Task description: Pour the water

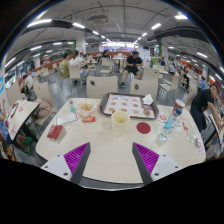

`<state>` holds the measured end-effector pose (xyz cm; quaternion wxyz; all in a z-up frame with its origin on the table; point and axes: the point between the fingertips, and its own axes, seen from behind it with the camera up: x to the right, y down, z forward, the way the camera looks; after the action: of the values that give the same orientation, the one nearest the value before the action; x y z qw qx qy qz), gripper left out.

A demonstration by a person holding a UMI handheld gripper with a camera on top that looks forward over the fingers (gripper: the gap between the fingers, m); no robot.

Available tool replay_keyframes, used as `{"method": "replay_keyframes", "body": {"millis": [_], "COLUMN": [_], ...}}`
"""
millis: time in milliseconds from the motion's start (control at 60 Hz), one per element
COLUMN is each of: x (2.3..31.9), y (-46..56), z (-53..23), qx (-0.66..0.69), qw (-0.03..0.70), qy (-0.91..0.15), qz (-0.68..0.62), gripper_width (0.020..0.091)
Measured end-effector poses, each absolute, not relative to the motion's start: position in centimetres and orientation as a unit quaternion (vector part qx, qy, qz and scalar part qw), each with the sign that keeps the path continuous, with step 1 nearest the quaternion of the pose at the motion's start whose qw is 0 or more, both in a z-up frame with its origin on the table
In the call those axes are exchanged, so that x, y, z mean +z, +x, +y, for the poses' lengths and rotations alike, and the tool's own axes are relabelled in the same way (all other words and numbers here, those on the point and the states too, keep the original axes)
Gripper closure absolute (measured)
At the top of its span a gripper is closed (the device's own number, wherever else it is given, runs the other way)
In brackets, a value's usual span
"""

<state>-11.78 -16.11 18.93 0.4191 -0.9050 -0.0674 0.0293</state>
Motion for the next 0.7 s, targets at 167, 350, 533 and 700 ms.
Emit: {"method": "replay_keyframes", "body": {"millis": [167,350,533,700], "x": [17.5,14.3,10.8,9.5], "y": [-6.2,2.8,12.8,16.9], "z": [-15.3,-13.9,-8.9,-1.2], "qx": [0.016,-0.008,-0.037,-0.027], "qw": [0.417,0.424,0.448,0.487], "qy": [-0.908,-0.906,-0.893,-0.873], "qz": [-0.046,-0.021,0.018,0.014], "gripper_width": [0.0254,0.0252,0.0251,0.0252]}}
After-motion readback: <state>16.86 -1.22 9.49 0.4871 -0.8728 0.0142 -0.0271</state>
